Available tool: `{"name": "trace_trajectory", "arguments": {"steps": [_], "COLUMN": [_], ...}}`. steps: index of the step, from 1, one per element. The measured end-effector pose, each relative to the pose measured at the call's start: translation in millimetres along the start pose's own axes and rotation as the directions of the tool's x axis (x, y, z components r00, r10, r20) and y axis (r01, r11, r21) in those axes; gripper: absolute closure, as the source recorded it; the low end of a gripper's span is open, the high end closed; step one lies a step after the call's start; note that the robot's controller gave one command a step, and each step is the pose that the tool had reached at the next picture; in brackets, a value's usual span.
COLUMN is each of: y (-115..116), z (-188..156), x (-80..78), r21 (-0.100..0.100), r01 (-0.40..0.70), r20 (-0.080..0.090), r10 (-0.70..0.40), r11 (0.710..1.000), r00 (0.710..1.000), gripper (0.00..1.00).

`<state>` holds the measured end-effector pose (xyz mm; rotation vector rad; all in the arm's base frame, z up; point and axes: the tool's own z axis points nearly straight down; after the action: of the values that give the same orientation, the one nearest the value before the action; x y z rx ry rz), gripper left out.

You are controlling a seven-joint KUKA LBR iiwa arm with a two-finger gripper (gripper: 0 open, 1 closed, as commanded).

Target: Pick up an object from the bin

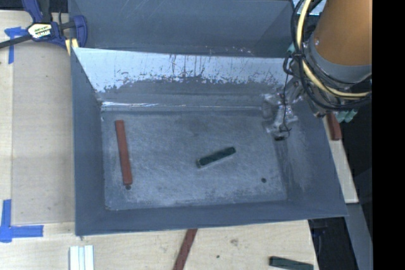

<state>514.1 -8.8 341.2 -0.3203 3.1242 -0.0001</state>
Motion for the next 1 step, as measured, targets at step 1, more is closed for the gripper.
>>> {"name": "trace_trajectory", "arguments": {"steps": [1], "y": [14.9], "z": [103.6], "x": [15.6], "r21": [0.004], "r01": [0.346], "r20": [0.006], "r10": [-0.346], "r11": [0.938], "r00": [0.938], "gripper": [0.00]}}
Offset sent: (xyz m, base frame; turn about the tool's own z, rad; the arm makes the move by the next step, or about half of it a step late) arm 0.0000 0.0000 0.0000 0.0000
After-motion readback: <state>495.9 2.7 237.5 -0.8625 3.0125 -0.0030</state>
